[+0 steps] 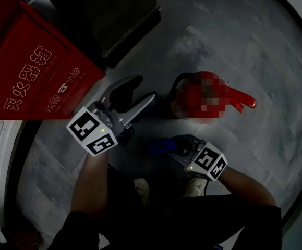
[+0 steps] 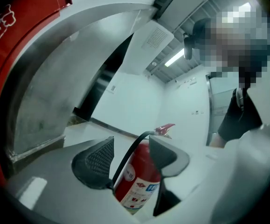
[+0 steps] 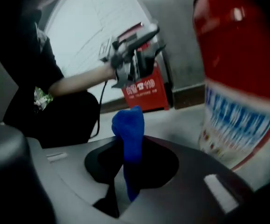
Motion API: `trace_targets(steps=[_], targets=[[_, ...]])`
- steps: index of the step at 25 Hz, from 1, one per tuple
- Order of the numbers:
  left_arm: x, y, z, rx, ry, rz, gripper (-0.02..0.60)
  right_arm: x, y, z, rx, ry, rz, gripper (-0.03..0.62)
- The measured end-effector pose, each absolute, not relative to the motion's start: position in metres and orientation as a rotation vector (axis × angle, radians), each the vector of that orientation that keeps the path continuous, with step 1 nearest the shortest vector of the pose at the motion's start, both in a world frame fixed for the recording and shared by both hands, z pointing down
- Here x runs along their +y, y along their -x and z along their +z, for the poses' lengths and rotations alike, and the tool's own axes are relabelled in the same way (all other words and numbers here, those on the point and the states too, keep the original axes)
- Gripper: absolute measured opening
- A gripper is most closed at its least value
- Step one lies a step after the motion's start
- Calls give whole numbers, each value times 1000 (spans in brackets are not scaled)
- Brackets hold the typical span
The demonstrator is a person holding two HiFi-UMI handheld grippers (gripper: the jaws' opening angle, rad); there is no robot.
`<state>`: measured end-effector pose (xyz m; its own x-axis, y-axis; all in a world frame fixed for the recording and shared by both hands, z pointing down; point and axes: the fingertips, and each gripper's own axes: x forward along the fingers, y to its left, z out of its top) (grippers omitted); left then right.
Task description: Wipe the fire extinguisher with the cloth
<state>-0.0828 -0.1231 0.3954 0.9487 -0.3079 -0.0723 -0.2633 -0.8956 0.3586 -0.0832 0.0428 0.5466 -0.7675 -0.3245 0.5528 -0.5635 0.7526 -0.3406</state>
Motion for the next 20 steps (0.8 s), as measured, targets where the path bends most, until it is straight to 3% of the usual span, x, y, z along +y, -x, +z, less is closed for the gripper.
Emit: trace_targets(steps=[4, 8, 13, 20], targets=[[-106, 83, 353, -211, -2772, -360, 236, 5, 57, 436, -2673, -874, 600, 66], [-80, 78, 342, 41, -2805, -345, 268, -20, 29, 373, -2807, -1109, 579, 66], [-46, 60, 343, 353, -2793, -293, 372, -25, 22, 343, -2987, -1126, 716, 66], [2, 17, 368, 575, -2791, -68, 388, -9, 27, 345, -3020, -979, 709, 66]])
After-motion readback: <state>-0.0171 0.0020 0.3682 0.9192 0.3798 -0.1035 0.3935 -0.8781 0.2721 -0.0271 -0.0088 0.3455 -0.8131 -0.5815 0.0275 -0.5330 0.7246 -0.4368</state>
